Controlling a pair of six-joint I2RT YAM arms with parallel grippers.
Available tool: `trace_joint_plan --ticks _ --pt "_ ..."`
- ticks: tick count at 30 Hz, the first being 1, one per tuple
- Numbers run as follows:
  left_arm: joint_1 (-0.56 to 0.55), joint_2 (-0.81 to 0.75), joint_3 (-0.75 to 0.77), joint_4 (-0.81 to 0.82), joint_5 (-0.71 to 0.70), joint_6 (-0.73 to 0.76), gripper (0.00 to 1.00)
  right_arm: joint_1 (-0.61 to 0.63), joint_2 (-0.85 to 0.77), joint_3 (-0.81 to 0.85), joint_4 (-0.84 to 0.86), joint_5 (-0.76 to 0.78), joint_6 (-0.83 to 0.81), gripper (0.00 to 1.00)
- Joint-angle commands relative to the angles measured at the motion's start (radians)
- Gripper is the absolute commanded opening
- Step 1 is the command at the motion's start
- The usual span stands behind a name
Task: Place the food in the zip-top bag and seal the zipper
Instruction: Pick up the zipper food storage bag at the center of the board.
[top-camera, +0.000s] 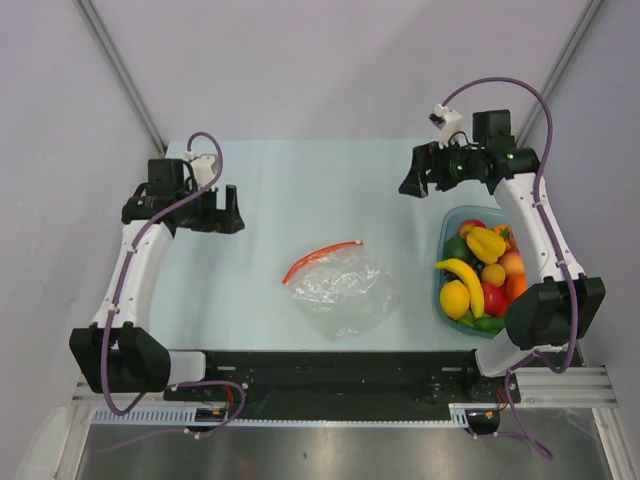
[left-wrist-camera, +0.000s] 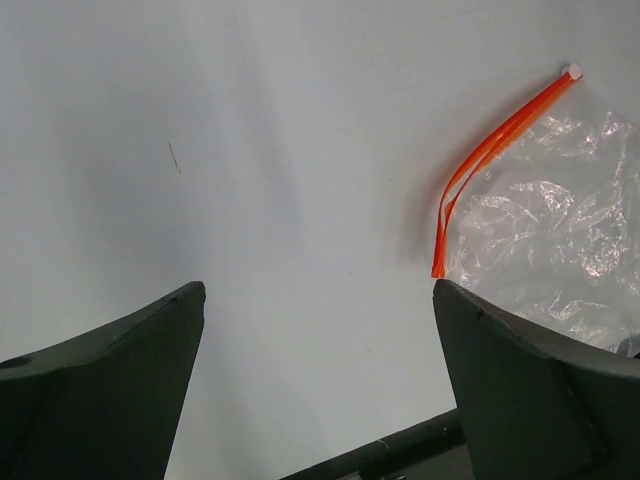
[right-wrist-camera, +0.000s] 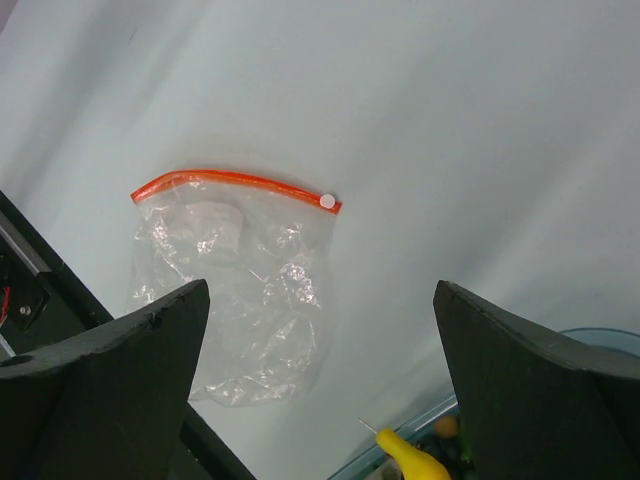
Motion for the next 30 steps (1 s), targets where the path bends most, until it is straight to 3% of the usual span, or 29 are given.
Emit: trace_joint_plan --ticks 1,6,10,16,23,28,30 --pt "-0.008 -0.015 0.018 0.043 0.08 0.041 1.0 0.001 -0.018 0.026 -0.005 -0.042 -0.029 1.0" --pt "-0.041 0.064 0.003 0.072 0.292 0.097 1.0 0.001 -0.001 0.028 -0.026 -0.063 -0.038 1.0" --pt "-0.109 0.143 -0.024 0.158 0.34 0.105 0.99 0.001 -0.015 0.014 -0.019 -0.037 -0.033 1.0" --pt "-0.187 0.317 -0.028 0.312 0.419 0.067 0.89 0.001 -0.044 -0.003 -0.036 -0.011 -0.055 1.0" --pt "-0.268 0.544 0.06 0.319 0.489 0.088 0.76 0.001 -0.049 -0.014 -0.04 0.018 -0.07 1.0" --pt "-0.304 0.627 0.051 0.355 0.521 0.067 0.7 0.003 -0.047 -0.021 -0.031 0.032 -0.067 1.0" --pt "-0.315 0.663 0.051 0.35 0.547 0.067 0.64 0.003 -0.05 -0.029 -0.027 0.033 -0.066 1.0"
